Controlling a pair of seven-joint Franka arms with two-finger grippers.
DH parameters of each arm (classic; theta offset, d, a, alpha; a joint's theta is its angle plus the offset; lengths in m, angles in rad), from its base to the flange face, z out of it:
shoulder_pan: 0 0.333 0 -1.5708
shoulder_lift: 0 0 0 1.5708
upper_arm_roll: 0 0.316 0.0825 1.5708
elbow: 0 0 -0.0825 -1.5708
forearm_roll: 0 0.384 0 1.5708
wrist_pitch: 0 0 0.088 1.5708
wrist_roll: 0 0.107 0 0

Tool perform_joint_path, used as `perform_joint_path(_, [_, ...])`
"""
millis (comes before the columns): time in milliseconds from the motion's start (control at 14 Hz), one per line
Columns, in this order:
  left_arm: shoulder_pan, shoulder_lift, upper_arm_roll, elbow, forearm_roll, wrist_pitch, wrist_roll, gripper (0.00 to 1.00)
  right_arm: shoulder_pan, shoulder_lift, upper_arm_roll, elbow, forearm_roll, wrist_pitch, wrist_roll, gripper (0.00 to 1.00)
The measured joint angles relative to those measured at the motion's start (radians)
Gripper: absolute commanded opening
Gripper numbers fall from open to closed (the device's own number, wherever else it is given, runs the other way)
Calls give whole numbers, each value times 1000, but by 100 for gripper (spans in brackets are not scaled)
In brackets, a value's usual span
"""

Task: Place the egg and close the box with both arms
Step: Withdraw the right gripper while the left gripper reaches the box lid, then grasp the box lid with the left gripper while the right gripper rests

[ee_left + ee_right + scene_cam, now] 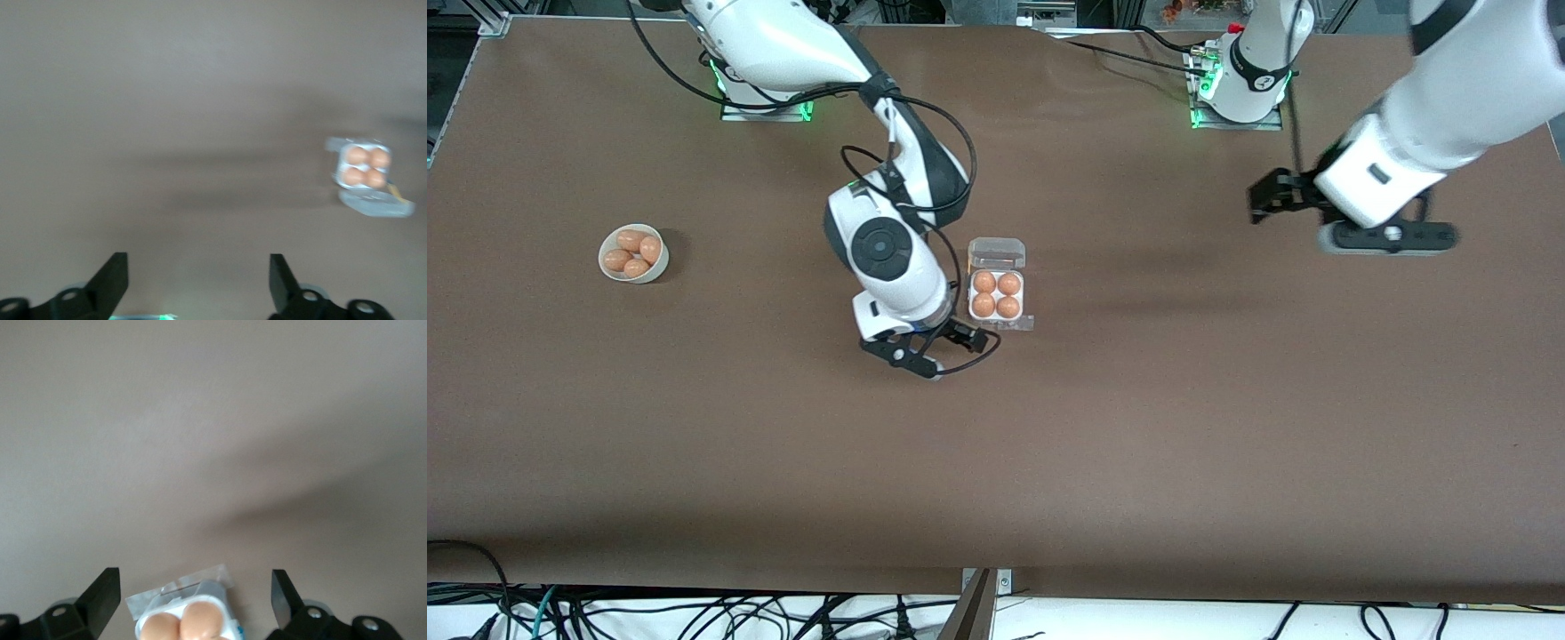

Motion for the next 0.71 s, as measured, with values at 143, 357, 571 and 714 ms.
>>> perform_joint_path(143, [-3,35,-60,0,-57,-1,-56,32,-23,-18,-14,0,0,-42,-40,100])
perform_joint_path(357, [-7,97,-149,-2,-105,-14,-138,15,-67,-61,-37,-4,0,-101,-88,100])
perform_joint_path(571, [-74,172,-198,-2,-117,-21,-241,8,-178,-168,-24,-91,-1,-143,-230,100])
perform_joint_path(714, [-131,229,-201,-3,-156,-20,-305,5,-281,-268,6,-192,-16,-152,-367,100])
